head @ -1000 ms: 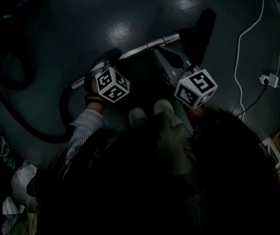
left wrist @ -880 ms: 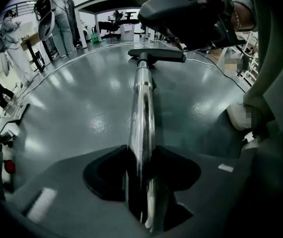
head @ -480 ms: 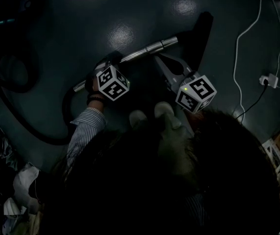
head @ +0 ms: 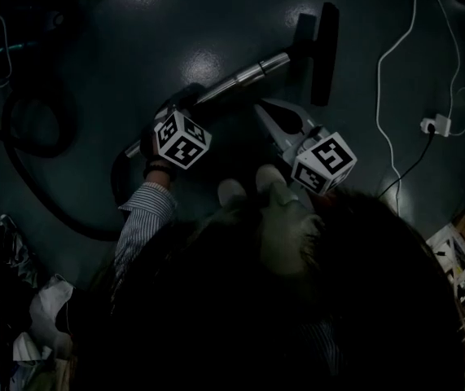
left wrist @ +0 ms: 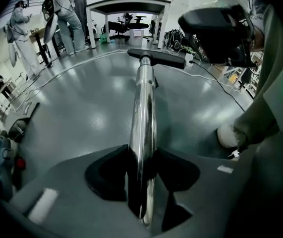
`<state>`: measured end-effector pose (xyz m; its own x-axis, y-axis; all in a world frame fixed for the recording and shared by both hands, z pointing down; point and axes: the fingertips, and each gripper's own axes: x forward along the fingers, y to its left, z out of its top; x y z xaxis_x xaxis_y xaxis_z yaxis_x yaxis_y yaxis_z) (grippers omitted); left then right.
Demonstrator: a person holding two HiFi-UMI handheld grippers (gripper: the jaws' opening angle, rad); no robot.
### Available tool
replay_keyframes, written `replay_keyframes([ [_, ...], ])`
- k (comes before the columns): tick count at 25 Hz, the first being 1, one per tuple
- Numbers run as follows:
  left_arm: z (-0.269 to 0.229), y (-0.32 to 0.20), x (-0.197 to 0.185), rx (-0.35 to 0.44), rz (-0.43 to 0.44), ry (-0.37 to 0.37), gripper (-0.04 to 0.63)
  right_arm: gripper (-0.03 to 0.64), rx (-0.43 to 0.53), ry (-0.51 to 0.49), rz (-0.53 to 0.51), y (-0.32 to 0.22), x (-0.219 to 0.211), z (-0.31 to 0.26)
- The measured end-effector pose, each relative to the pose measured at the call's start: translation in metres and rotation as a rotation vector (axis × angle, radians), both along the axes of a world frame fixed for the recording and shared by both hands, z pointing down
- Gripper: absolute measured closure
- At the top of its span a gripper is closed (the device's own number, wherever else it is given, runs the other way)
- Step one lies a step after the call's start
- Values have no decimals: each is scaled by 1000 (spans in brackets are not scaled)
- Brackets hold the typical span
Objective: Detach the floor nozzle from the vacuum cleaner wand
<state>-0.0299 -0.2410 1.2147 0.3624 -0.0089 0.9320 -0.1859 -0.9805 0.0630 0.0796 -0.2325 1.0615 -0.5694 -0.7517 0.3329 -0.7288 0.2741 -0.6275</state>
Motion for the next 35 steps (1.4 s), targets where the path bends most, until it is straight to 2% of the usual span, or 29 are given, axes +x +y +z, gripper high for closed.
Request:
replay_keyframes([
  [6,-86,-27,3,41,-73,32,413,615,0,63,-18,3,2,-70],
  [10,-159,-38,10,81,-114,63,413,615,29,66,16,-4,7,-137],
  [15,-262,-47,5,112,-157,81,411,615,79,121,4,-25,-4,-236],
  [20,-387,-60,-14,180,-212,100,411,615,146,140,-29,-31,-22,-359],
  [27,-572,-78,-43,283,-318,160,411,615,283,231,-106,-21,-44,-536],
  [30,-643,-76,-50,316,-347,188,411,615,347,237,-114,-18,-55,-608],
  [35,-752,-79,-61,411,-402,273,411,615,486,256,-127,-18,-75,-702],
])
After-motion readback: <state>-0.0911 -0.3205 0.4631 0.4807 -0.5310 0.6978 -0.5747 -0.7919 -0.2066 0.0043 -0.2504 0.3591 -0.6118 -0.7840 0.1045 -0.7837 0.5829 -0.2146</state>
